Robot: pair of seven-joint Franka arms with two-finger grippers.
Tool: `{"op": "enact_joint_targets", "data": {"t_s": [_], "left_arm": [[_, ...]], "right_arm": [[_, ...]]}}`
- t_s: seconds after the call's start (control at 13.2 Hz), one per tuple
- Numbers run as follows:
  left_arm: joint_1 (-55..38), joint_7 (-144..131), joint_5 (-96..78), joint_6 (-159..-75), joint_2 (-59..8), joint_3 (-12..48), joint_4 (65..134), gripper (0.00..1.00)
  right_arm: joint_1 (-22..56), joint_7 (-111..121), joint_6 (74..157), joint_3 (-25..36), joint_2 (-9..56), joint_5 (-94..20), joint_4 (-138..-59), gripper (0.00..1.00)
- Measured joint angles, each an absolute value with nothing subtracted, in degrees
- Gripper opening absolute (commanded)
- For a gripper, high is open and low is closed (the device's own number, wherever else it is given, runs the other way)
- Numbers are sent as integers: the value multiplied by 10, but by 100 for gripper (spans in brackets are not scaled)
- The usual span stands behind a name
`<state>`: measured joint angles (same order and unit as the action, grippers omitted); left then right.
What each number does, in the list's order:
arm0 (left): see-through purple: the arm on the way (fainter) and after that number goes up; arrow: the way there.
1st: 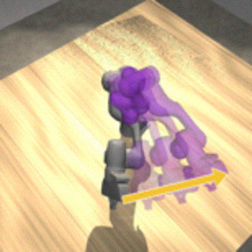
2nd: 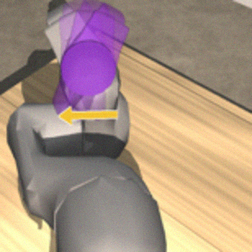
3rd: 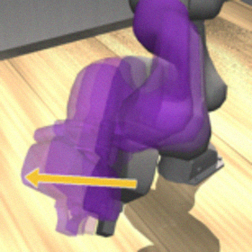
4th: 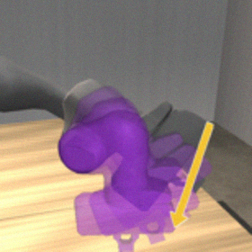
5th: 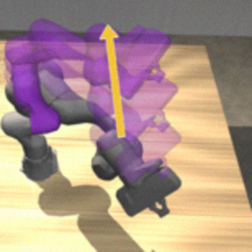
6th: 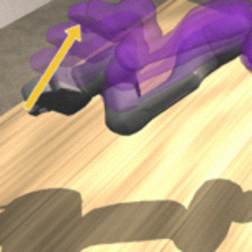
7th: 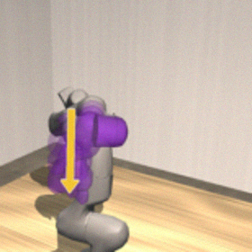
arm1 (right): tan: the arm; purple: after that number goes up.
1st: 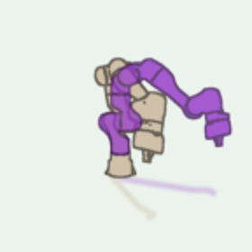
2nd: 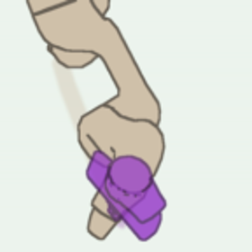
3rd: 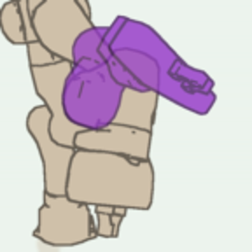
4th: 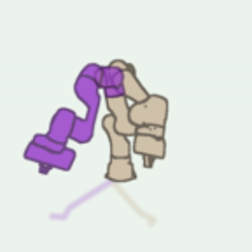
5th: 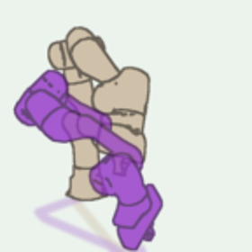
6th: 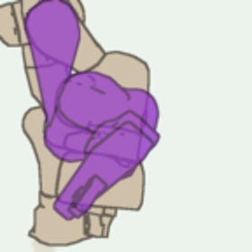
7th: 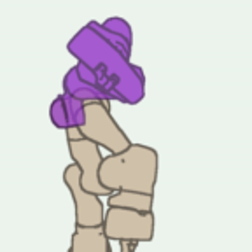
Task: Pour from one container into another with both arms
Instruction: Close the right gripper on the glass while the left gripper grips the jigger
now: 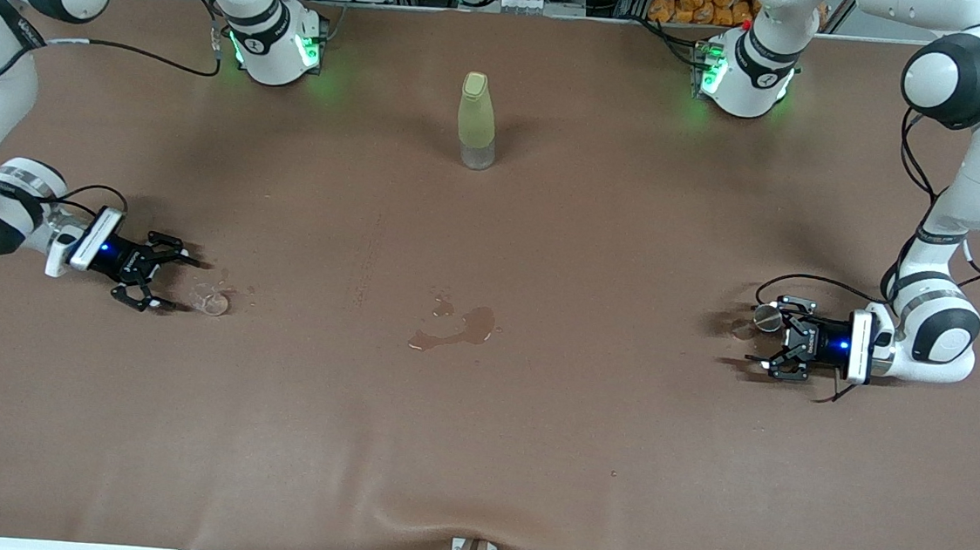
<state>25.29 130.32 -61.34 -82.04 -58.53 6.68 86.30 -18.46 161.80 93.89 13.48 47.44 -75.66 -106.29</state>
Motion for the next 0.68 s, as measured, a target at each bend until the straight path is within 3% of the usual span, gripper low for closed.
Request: {"op": "enact_joint_targets", "data": {"t_s": [0.38, 0.53, 0.68], "left_arm": [[253, 1304, -613, -820, -585, 67, 863, 80], [253, 1304, -613, -820, -585, 66, 863, 68], [253, 1304, -613, -820, -586, 66, 863, 63]], "right_arm": [[-186, 1623, 926, 135, 505, -795, -1051, 100], [-186, 1623, 925, 132, 506, -803, -1048, 100], [-185, 1623, 922, 125, 508, -812, -1046, 100]]}}
